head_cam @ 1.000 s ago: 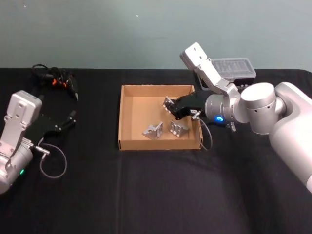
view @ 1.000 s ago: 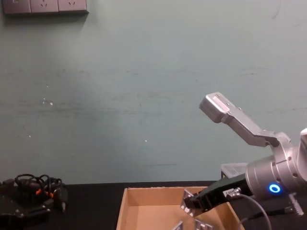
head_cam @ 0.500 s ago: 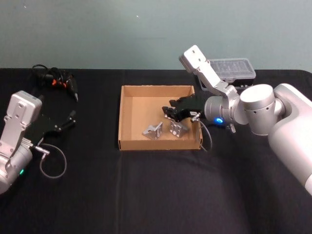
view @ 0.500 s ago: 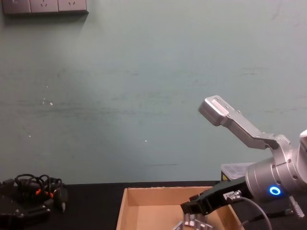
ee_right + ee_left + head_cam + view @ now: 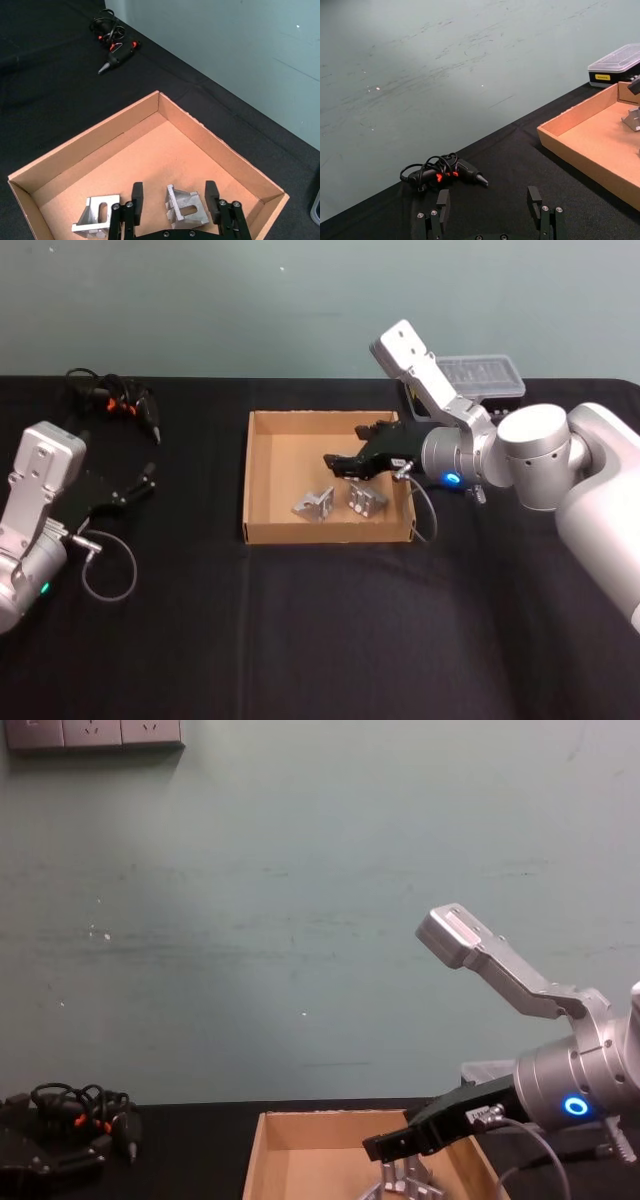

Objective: Use one hand to pick up the angle iron from the table and place it into the box.

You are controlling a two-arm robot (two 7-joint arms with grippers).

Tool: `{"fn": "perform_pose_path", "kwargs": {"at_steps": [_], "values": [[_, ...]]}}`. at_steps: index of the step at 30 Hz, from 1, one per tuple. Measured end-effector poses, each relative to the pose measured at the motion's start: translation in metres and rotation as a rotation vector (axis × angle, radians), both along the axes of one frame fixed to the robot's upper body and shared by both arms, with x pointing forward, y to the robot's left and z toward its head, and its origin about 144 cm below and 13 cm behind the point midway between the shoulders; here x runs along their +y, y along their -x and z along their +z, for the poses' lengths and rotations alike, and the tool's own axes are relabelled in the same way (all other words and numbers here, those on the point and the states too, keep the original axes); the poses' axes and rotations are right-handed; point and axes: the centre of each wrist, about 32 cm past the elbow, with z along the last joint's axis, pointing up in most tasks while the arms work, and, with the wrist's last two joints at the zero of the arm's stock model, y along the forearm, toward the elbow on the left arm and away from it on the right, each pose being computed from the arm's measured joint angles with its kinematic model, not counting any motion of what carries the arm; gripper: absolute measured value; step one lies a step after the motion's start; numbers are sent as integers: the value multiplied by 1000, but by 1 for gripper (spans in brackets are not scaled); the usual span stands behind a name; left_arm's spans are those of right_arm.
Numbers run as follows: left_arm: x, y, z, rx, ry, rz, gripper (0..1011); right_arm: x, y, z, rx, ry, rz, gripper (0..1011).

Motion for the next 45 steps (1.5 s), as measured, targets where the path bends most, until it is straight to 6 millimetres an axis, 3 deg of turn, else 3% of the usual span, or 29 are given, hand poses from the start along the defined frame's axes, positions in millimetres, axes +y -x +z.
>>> {"fn": "perform_pose_path", "kwargs": {"at_steps": [5, 10, 17, 28, 39, 45], "values": [[0, 0, 0, 0, 0, 0, 1011, -1, 4, 2, -19, -5, 0, 909], [0, 0, 0, 0, 0, 0, 1011, -6, 16, 2, -69, -25, -13, 1003], [0, 0, 0, 0, 0, 0, 1011, -24, 50, -2, -189, -50, -56, 1003], [0, 0, 0, 0, 0, 0, 1011, -53, 105, -26, -422, -38, -186, 1003], [0, 0, 0, 0, 0, 0, 1011, -74, 128, -62, -505, -60, -295, 1003], [0, 0, 0, 0, 0, 0, 1011, -74, 127, -61, -505, -58, -293, 1003]]}}
